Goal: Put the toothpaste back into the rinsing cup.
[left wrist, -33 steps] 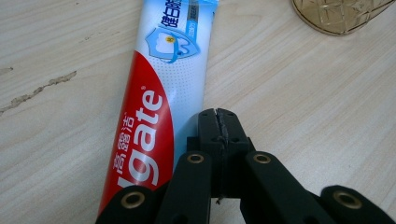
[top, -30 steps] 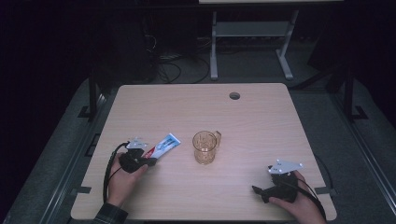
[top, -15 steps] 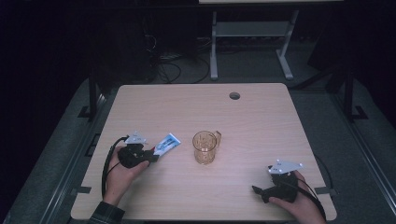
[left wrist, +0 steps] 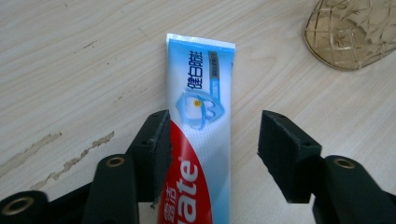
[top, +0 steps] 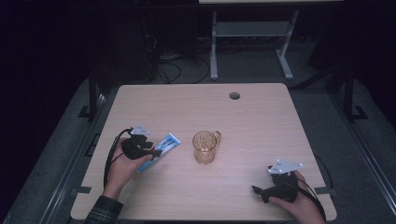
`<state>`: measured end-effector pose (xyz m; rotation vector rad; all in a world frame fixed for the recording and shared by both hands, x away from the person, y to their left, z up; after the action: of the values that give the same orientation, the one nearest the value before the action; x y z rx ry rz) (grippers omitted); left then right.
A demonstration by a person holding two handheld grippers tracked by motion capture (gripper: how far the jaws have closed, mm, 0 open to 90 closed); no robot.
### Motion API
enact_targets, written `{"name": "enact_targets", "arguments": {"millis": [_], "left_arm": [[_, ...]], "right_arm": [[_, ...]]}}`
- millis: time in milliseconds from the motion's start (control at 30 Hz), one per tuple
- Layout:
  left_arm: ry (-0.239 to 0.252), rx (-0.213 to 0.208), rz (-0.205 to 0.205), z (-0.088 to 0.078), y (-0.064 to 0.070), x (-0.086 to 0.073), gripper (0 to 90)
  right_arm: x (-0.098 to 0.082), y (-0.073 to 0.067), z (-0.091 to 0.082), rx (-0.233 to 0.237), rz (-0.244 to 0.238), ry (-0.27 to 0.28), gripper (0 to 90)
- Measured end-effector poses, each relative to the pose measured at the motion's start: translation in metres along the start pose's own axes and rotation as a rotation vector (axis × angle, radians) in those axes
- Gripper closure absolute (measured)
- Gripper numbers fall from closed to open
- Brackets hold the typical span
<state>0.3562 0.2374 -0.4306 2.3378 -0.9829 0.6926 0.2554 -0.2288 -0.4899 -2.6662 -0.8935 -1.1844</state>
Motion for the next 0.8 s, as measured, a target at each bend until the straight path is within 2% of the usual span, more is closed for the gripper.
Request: {"name": "enact_targets", "arguments": {"millis": [467,800], "left_arm": [[-0.058,0.01,0.031,0.017,-0.009,0.027,38.9],[-0.114,0.02,0.053,0.036,-0.013,0.039,37.8]], "right_arm": [[0.0,0.0,0.0,-0.001,0.001,0.0,0.5],[0.0,0.0,0.0,-0.002,0.002,0.0,0.5]]}}
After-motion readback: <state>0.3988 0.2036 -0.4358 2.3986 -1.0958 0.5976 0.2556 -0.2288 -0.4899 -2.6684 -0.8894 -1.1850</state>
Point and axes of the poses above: each handheld gripper's, and its own axes: z roughly forward along the jaws, x roughly out of its top, y roughly to its right, the point moved 1 cm from there along z, roughly forward along the jaws, and after that the axes turned 14 degrees about -x, right-handed, at the moved point
